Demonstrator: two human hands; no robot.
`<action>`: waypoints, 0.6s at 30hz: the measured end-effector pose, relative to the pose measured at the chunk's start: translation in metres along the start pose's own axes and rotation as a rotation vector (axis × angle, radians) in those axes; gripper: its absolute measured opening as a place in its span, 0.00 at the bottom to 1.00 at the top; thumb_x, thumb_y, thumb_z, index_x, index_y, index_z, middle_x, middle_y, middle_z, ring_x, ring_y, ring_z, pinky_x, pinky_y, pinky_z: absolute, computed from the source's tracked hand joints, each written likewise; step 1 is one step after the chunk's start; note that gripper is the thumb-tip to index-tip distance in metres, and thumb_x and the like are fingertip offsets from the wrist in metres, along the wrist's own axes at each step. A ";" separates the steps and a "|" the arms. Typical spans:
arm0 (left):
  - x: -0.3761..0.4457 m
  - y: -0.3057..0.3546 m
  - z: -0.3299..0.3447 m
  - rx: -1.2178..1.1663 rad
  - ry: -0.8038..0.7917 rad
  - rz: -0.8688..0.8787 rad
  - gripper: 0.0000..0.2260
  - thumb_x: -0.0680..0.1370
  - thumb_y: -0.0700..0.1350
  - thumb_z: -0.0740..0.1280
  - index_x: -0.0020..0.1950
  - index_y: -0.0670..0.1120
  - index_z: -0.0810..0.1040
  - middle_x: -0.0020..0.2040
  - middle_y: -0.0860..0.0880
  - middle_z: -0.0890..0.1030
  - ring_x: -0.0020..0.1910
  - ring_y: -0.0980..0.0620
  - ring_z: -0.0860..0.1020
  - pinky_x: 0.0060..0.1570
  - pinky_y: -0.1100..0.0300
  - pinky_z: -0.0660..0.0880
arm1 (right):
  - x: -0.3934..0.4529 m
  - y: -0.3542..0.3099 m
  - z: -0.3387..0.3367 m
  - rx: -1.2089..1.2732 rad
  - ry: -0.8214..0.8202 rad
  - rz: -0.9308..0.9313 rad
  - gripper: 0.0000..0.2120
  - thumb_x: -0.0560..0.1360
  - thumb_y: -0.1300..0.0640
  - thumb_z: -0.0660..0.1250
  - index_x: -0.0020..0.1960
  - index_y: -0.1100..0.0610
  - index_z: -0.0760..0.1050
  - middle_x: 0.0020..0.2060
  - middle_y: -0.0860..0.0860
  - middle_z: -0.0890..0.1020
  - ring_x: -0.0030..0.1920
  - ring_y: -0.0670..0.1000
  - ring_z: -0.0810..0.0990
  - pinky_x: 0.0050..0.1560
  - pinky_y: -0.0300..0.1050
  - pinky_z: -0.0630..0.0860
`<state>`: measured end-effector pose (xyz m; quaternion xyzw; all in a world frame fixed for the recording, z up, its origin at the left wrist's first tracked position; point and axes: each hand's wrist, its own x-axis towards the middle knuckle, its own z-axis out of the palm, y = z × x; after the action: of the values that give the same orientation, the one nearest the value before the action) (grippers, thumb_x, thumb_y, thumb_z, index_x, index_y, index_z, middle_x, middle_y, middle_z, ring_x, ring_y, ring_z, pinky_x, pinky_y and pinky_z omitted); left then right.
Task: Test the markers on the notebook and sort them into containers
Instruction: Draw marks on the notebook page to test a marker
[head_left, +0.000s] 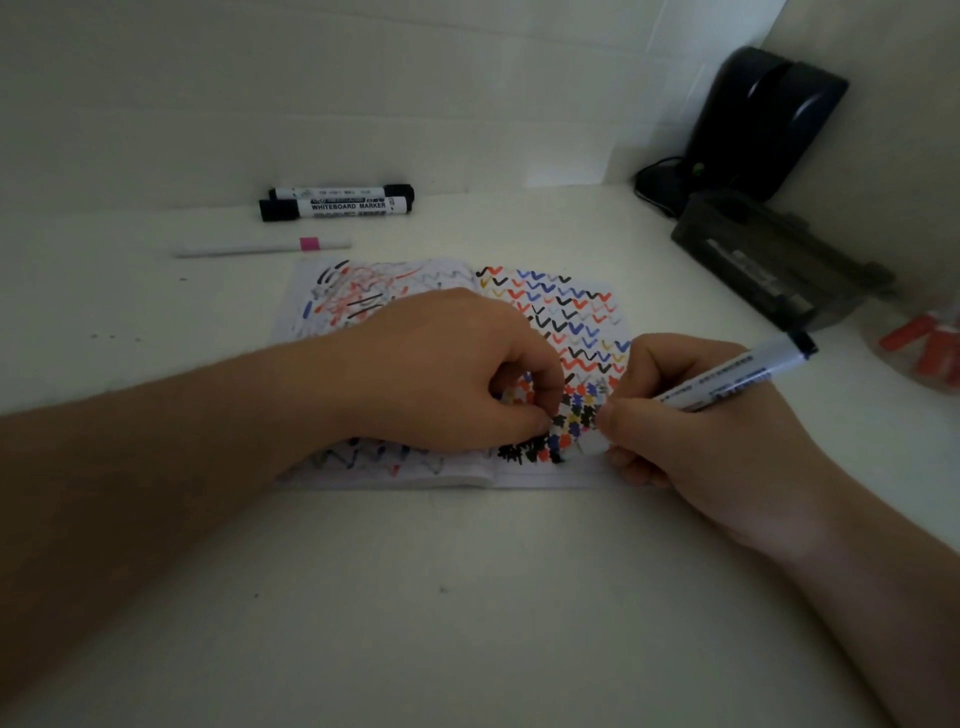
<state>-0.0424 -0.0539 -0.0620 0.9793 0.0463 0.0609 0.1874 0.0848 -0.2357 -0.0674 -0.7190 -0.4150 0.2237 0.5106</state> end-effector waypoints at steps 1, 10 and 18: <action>0.000 0.001 0.000 -0.001 -0.001 -0.001 0.12 0.71 0.63 0.65 0.52 0.63 0.81 0.41 0.58 0.80 0.42 0.60 0.78 0.45 0.55 0.78 | 0.000 0.000 0.000 0.011 0.005 0.004 0.13 0.73 0.70 0.71 0.34 0.67 0.70 0.28 0.66 0.77 0.27 0.56 0.75 0.30 0.50 0.73; -0.013 -0.003 0.000 -0.231 0.078 -0.028 0.18 0.82 0.35 0.58 0.61 0.58 0.69 0.49 0.65 0.73 0.49 0.65 0.73 0.46 0.69 0.69 | 0.009 0.001 -0.017 0.520 -0.126 0.087 0.14 0.69 0.63 0.75 0.36 0.59 0.69 0.25 0.55 0.68 0.23 0.49 0.60 0.24 0.36 0.57; -0.009 -0.014 0.002 -0.532 0.104 -0.041 0.18 0.81 0.36 0.67 0.62 0.56 0.69 0.58 0.60 0.83 0.58 0.61 0.82 0.62 0.57 0.78 | 0.018 0.010 -0.038 0.853 -0.300 0.211 0.15 0.67 0.50 0.67 0.48 0.58 0.80 0.35 0.54 0.76 0.33 0.52 0.65 0.32 0.43 0.61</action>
<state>-0.0518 -0.0429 -0.0697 0.8901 0.0582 0.1172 0.4366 0.1270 -0.2426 -0.0600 -0.4428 -0.2799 0.5267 0.6695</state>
